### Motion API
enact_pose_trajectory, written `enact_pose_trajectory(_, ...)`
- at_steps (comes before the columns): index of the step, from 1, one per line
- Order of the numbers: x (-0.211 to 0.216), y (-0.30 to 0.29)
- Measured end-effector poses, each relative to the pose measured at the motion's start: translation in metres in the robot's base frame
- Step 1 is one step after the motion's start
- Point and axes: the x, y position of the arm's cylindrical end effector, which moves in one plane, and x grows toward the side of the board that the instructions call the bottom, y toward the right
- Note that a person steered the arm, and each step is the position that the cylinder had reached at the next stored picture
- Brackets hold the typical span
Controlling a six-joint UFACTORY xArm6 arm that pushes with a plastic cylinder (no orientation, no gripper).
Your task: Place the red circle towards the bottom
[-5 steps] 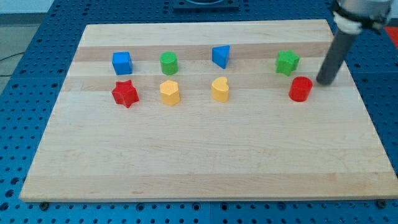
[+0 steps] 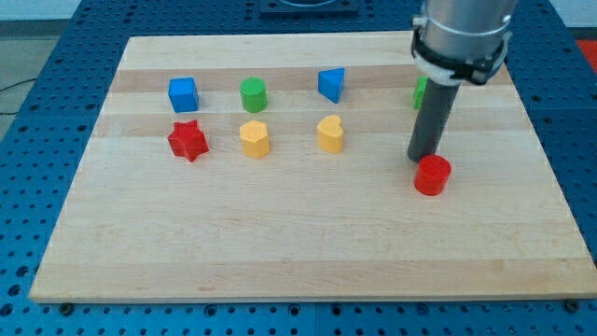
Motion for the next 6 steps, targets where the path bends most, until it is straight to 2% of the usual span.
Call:
enact_pose_trajectory(1, 0.029, 0.017)
enact_pose_trajectory(3, 0.042, 0.006)
enact_pose_trajectory(4, 0.063, 0.048)
enact_pose_trajectory(5, 0.050, 0.045)
enact_pose_trajectory(6, -0.057, 0.059)
